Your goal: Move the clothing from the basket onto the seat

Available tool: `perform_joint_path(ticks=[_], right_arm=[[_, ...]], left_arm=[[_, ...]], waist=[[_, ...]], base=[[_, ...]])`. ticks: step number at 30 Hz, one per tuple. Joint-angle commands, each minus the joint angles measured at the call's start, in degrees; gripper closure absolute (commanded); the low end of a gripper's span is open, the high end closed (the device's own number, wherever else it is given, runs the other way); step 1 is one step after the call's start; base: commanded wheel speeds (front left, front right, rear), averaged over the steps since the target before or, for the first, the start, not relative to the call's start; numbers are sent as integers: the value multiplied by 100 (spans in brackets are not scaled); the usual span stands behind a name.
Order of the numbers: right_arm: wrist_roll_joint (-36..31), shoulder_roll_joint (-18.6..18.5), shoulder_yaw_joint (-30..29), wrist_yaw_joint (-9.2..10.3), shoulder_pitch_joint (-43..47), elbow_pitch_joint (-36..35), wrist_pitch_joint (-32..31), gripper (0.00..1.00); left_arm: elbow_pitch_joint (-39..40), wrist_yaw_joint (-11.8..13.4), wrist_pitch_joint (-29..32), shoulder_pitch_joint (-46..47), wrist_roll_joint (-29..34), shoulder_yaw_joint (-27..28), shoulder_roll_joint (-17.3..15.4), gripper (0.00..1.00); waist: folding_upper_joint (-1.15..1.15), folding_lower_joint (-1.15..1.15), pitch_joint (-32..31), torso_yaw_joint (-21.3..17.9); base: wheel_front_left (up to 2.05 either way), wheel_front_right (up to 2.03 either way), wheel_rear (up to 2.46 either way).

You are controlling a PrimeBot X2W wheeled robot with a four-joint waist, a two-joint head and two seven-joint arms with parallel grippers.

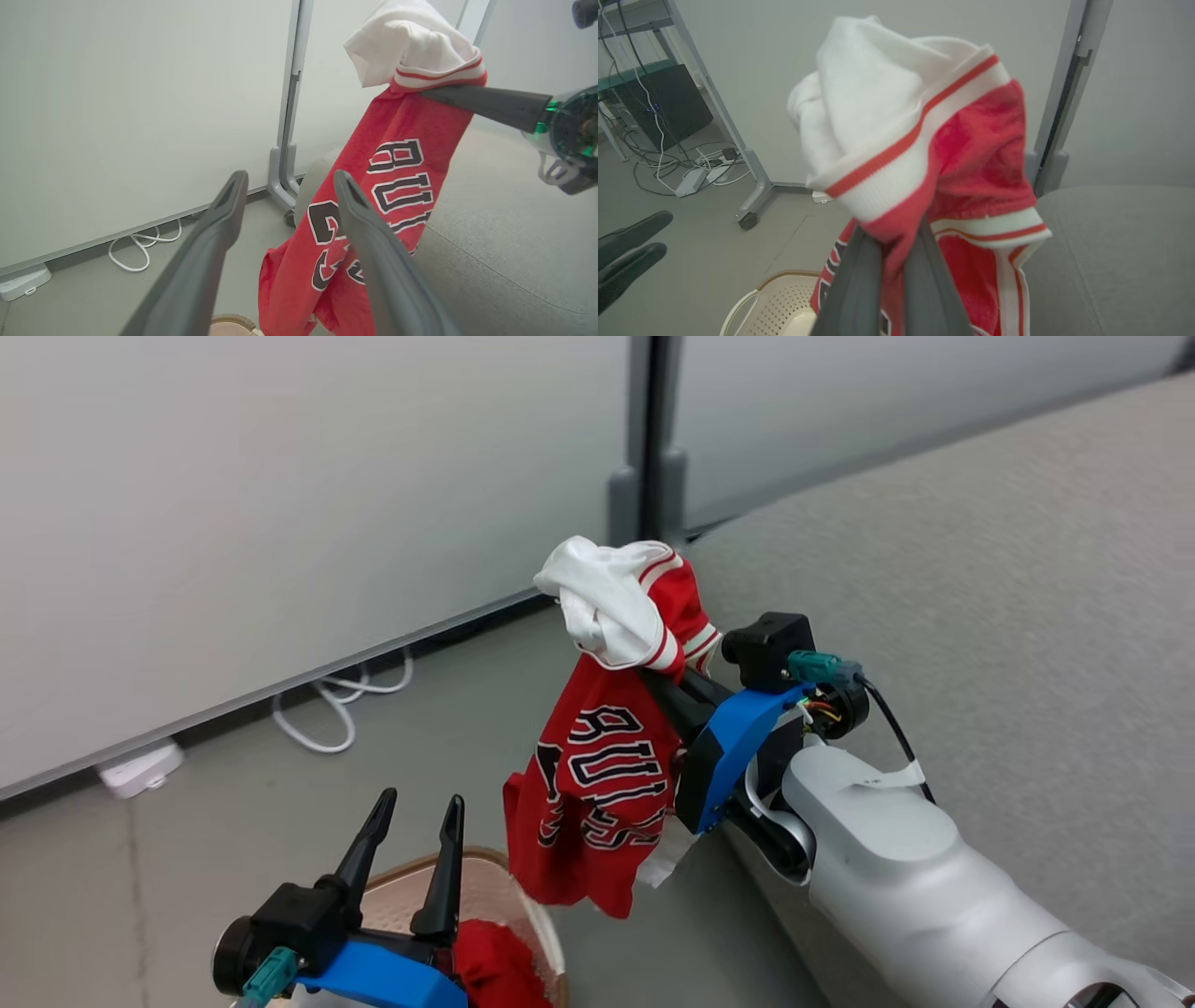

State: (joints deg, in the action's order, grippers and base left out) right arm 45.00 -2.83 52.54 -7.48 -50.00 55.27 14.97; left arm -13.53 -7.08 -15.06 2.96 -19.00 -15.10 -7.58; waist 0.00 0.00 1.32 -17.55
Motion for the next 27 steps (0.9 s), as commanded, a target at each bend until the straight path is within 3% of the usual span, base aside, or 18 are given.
perform_joint_path(ticks=[1,9,18,27], right_arm=[[-32,-8,-25,-3,20,-9,31,100],[-110,-5,-172,-3,-23,-134,31,100],[-444,1,-740,-3,130,-71,31,100],[-589,-6,-1148,-3,-126,105,32,100]], left_arm=[[15,-23,-17,43,49,36,6,0],[64,-52,-17,173,151,76,-27,0],[-116,-53,-17,532,35,-331,-116,0],[-74,-54,-17,494,58,-243,-157,0]], waist=[[0,0,126,-486],[0,0,380,-1294],[0,0,541,-1383],[0,0,706,-1357]], base=[[0,0,0],[0,0,0],[0,0,0],[0,0,0]])
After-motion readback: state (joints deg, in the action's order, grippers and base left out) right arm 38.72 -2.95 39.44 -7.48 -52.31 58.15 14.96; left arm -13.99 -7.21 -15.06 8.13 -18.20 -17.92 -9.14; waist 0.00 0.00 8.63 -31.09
